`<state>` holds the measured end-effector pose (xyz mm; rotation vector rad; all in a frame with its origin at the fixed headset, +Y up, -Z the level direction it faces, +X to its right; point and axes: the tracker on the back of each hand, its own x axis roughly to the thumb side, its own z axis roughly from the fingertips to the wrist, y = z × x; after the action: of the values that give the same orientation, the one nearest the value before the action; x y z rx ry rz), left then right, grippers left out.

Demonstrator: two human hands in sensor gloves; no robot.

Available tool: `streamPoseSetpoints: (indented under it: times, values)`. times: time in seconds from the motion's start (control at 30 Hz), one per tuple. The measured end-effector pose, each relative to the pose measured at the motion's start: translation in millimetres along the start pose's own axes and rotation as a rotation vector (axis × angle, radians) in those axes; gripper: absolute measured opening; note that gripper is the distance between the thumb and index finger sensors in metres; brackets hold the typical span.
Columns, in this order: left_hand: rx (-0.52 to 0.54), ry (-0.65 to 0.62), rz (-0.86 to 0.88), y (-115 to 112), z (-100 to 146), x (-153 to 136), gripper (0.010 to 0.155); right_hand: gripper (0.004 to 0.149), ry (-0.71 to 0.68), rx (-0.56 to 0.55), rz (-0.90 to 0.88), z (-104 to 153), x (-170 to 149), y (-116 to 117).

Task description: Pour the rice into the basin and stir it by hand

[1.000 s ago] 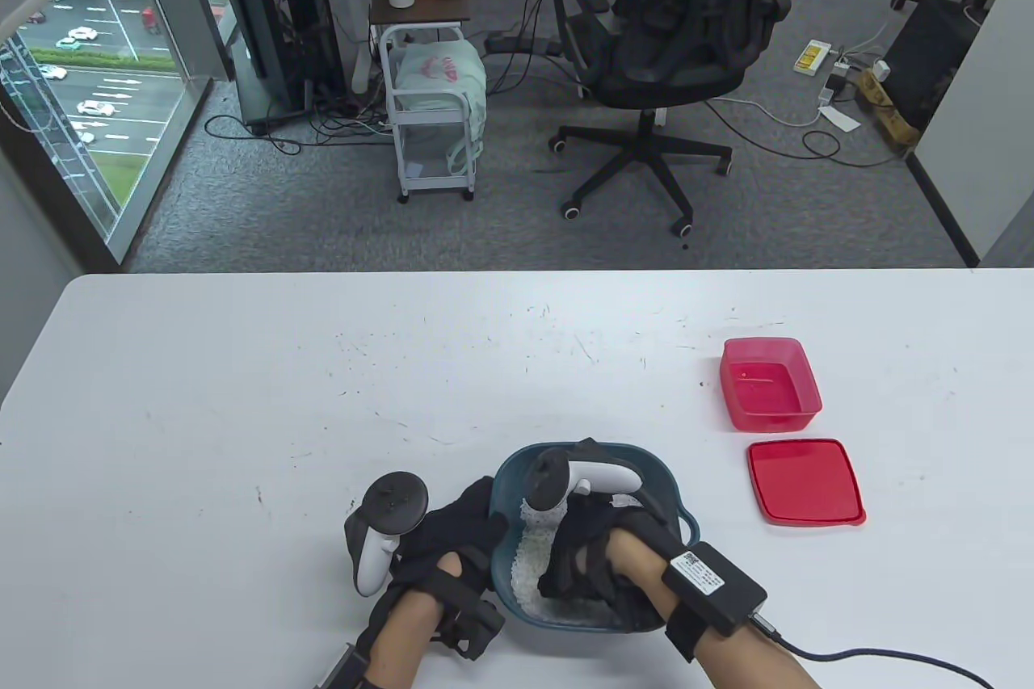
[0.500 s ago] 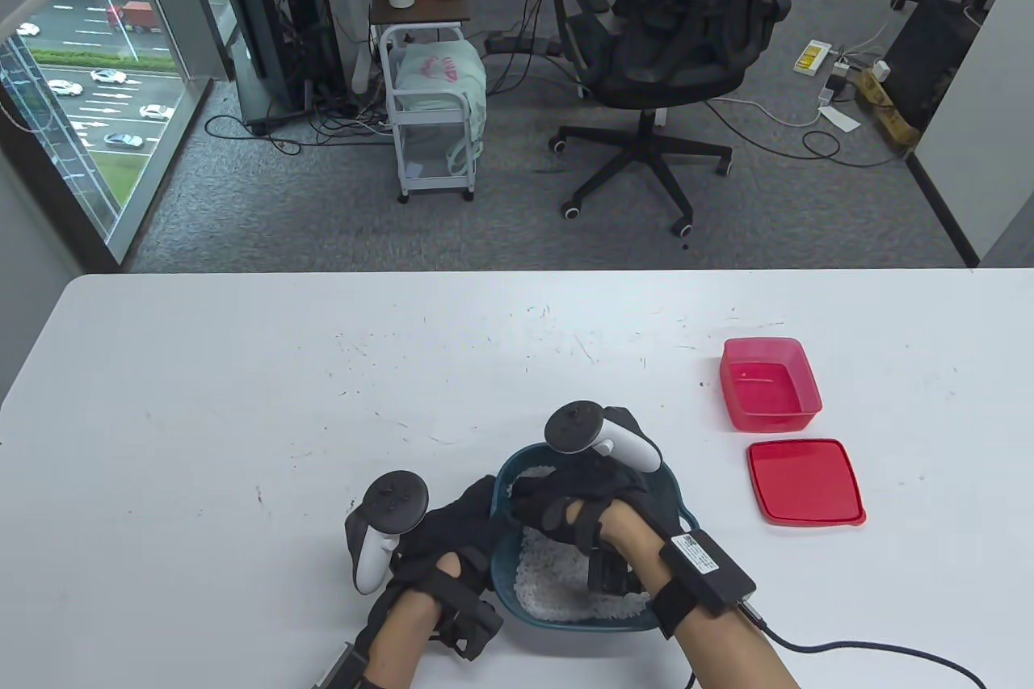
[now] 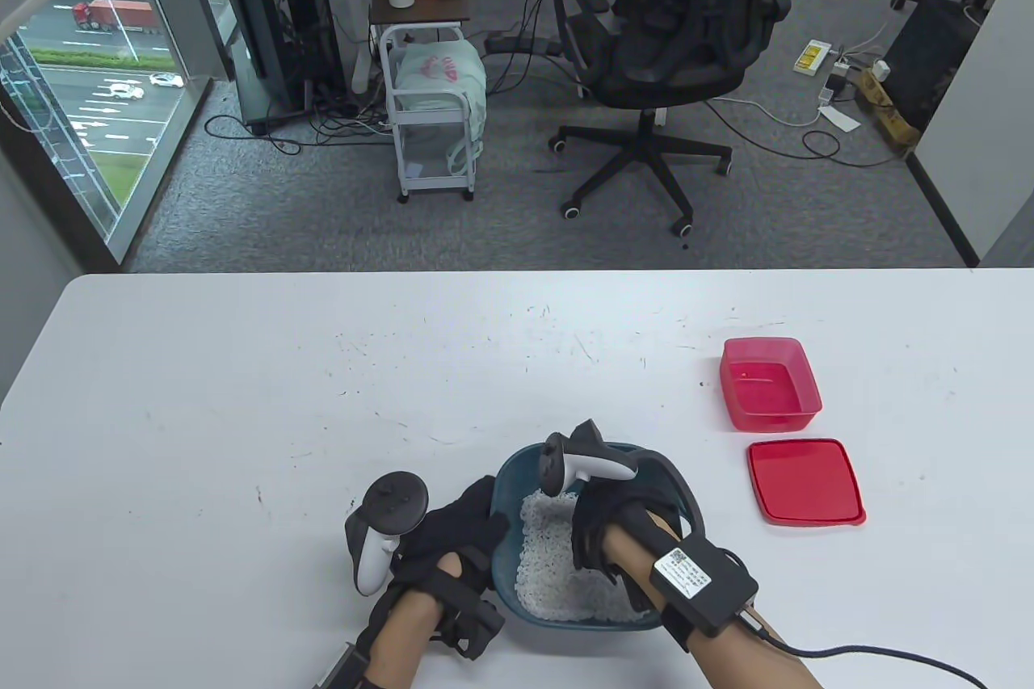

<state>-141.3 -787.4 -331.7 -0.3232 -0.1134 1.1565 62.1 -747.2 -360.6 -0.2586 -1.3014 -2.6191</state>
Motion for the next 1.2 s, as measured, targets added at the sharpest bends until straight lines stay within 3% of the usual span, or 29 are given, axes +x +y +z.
streamPoseSetpoints:
  times: [0.17,0.37,0.5,0.67,0.9,1.1,1.2]
  values:
    - [0.005,0.006,0.003,0,0,0,0.066,0.063,-0.085,0.093,-0.015,1,10,12]
    - [0.002,0.009,0.009,0,0,0,0.066,0.063,-0.526,0.186,-0.326,0,18,8]
    - [-0.004,0.001,0.012,0,1,0,0.066,0.065,-0.682,0.25,-0.568,-8,18,5]
    - [-0.016,-0.009,0.009,0,0,0,0.066,0.068,-0.569,0.04,-0.589,-10,9,-10]
    - [-0.022,-0.018,0.003,1,0,0,0.067,0.065,-0.312,-0.204,-0.448,-10,-2,-23]
    - [-0.016,-0.012,0.002,0,0,0,0.067,0.065,-0.025,-0.149,-0.215,-8,-16,-21]
    - [-0.011,-0.008,0.0,0,0,0,0.066,0.064,0.03,-0.079,-0.115,-6,-18,-12]
